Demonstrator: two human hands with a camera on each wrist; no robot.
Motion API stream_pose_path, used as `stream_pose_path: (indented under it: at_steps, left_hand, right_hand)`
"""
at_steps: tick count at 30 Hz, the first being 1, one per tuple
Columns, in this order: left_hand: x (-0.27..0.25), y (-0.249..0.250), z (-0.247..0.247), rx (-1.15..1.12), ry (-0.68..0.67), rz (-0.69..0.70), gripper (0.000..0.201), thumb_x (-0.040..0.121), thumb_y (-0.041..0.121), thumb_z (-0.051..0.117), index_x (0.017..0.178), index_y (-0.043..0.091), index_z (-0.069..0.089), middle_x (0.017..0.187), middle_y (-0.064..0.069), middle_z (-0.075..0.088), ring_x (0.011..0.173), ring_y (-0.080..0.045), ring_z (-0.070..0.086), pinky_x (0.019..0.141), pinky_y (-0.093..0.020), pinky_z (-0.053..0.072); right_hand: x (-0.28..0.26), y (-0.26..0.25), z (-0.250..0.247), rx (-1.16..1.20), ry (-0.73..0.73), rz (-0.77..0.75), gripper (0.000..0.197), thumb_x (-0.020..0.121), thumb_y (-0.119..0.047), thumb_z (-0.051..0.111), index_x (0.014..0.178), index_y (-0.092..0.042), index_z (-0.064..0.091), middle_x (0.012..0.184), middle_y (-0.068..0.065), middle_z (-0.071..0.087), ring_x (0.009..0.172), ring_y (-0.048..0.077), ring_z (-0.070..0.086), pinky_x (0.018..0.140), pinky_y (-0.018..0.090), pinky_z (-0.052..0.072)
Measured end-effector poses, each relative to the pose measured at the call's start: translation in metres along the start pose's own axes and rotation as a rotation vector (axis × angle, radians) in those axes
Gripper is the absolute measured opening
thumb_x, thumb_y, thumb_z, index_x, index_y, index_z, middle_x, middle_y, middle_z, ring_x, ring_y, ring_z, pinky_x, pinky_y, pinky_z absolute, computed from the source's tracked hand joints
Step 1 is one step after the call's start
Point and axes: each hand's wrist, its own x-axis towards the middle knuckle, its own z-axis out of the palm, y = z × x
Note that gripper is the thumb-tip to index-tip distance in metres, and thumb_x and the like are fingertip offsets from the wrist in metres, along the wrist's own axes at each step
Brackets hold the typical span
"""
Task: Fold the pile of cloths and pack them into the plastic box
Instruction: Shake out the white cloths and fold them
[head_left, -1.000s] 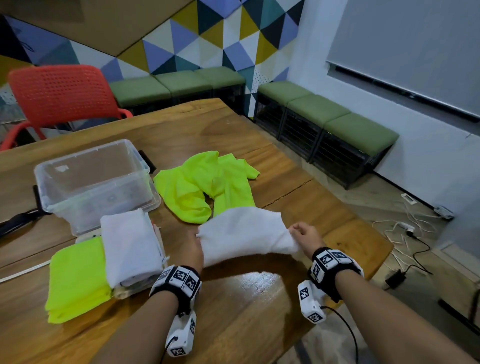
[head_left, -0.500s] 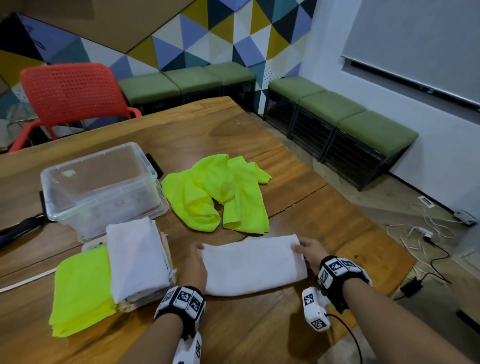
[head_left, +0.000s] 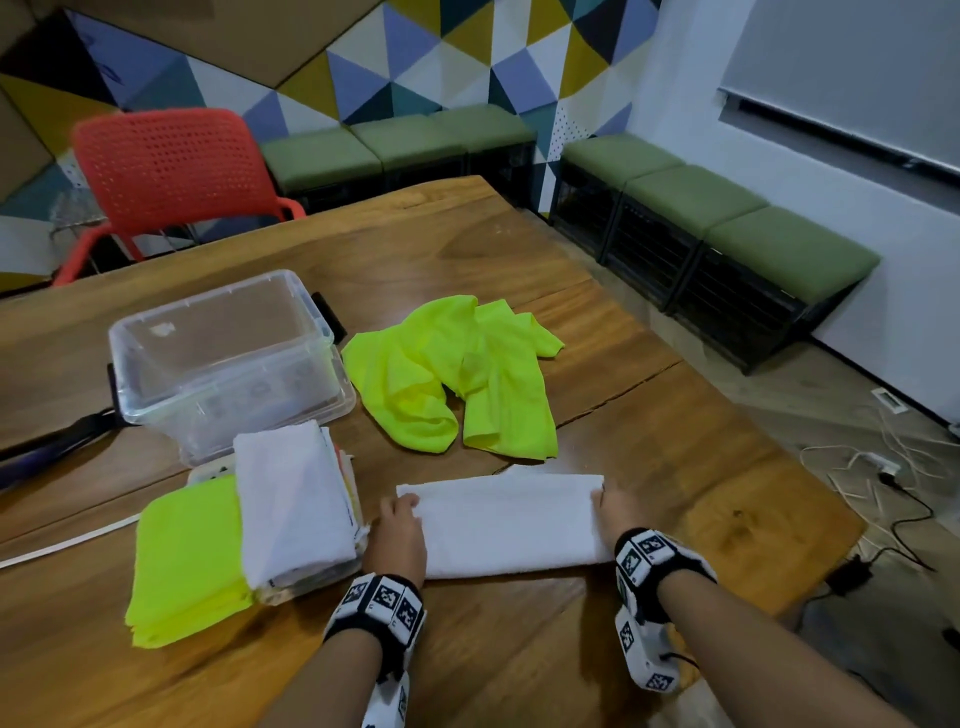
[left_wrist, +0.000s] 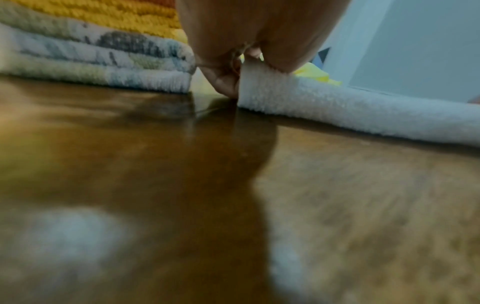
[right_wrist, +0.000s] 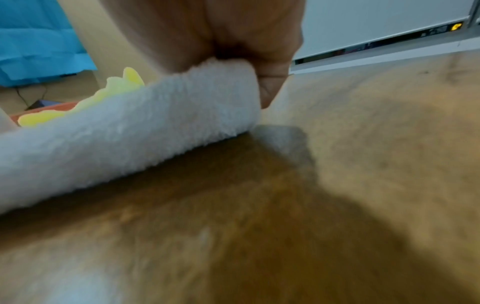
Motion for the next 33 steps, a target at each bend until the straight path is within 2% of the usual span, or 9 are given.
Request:
stream_pose_path:
  at_steps: [14, 17, 19, 21, 23, 27, 29, 31, 33]
  left_hand:
    - [0.003, 0.007, -0.008, 0.305, -0.026, 0.063, 0.050, 0.098, 0.011, 0.033, 0.146, 0.019, 0.021, 0.144, -0.008, 0.024, 0.124, -0.025, 0.042, 0.099, -0.037, 0.040]
    - [0.005, 0.017, -0.011, 0.379, 0.090, 0.111, 0.048, 0.092, 0.014, 0.046, 0.139, 0.018, 0.039, 0.146, -0.010, 0.031, 0.126, -0.027, 0.039, 0.101, -0.040, 0.036]
    - [0.003, 0.022, -0.007, 0.433, 0.189, 0.299, 0.037, 0.076, 0.014, 0.057, 0.112, 0.018, 0.066, 0.125, -0.011, 0.059, 0.110, -0.028, 0.052, 0.086, -0.040, 0.047]
    - [0.000, 0.027, 0.002, 0.513, 0.048, 0.432, 0.039, 0.072, 0.019, 0.043, 0.095, 0.022, 0.074, 0.109, -0.006, 0.069, 0.106, -0.023, 0.052, 0.080, -0.038, 0.049]
    - [-0.001, 0.032, 0.016, 0.533, -0.014, 0.509, 0.046, 0.076, 0.025, 0.035, 0.105, 0.024, 0.071, 0.121, -0.004, 0.065, 0.121, -0.025, 0.044, 0.091, -0.040, 0.045]
    - [0.010, 0.018, 0.040, 0.532, -0.033, 0.583, 0.052, 0.098, 0.041, 0.014, 0.147, 0.025, 0.019, 0.159, -0.004, -0.002, 0.146, -0.025, -0.005, 0.116, -0.041, 0.000]
    - [0.015, 0.016, 0.042, 0.511, -0.121, 0.510, 0.056, 0.098, 0.046, -0.001, 0.145, 0.024, 0.021, 0.158, -0.007, 0.009, 0.142, -0.031, 0.016, 0.112, -0.042, 0.005]
    - [0.017, 0.021, 0.037, 0.515, -0.174, 0.435, 0.065, 0.097, 0.050, -0.004, 0.135, 0.021, 0.040, 0.143, -0.012, 0.044, 0.126, -0.035, 0.046, 0.105, -0.043, 0.018]
    - [0.019, 0.026, 0.028, 0.501, -0.162, 0.417, 0.089, 0.087, 0.062, -0.018, 0.142, 0.019, 0.037, 0.147, -0.015, 0.039, 0.132, -0.038, 0.042, 0.107, -0.043, 0.014]
  right_hand:
    - [-0.017, -0.004, -0.004, 0.014, 0.144, 0.014, 0.029, 0.099, -0.024, 0.034, 0.122, -0.009, 0.042, 0.116, 0.017, 0.058, 0.105, 0.034, 0.056, 0.089, 0.039, 0.046]
    - [-0.025, -0.015, 0.002, -0.093, 0.410, -0.206, 0.038, 0.089, -0.014, 0.054, 0.127, -0.011, 0.049, 0.132, 0.012, 0.048, 0.118, 0.032, 0.050, 0.095, 0.041, 0.041]
    - [-0.038, -0.029, 0.015, -0.169, 0.456, -0.472, 0.044, 0.076, -0.008, 0.064, 0.120, -0.010, 0.059, 0.127, 0.012, 0.058, 0.112, 0.031, 0.060, 0.089, 0.041, 0.051]
    - [-0.049, -0.038, 0.038, -0.335, 0.251, -0.609, 0.043, 0.073, -0.017, 0.052, 0.115, -0.013, 0.060, 0.117, 0.007, 0.067, 0.101, 0.026, 0.068, 0.077, 0.036, 0.056]
    - [-0.053, -0.037, 0.060, -0.429, 0.110, -0.618, 0.052, 0.074, -0.033, 0.036, 0.122, -0.015, 0.047, 0.120, 0.006, 0.065, 0.106, 0.025, 0.066, 0.083, 0.034, 0.055]
    - [-0.035, -0.026, 0.075, -0.453, 0.129, -0.558, 0.070, 0.090, -0.050, 0.024, 0.150, -0.019, 0.008, 0.136, 0.011, 0.042, 0.132, 0.032, 0.023, 0.113, 0.041, 0.006]
    - [-0.031, -0.026, 0.062, -0.453, 0.100, -0.498, 0.071, 0.093, -0.059, 0.000, 0.150, -0.019, 0.012, 0.145, 0.014, 0.039, 0.135, 0.038, 0.028, 0.111, 0.044, 0.003]
    - [-0.027, -0.019, 0.049, -0.501, 0.023, -0.505, 0.101, 0.070, -0.073, -0.027, 0.150, -0.018, -0.002, 0.156, 0.009, -0.001, 0.145, 0.033, 0.009, 0.112, 0.045, -0.005]
    - [-0.023, -0.007, 0.036, -0.479, -0.057, -0.462, 0.119, 0.045, -0.075, -0.043, 0.148, -0.023, -0.014, 0.154, 0.003, -0.023, 0.146, 0.025, -0.014, 0.115, 0.043, -0.013]
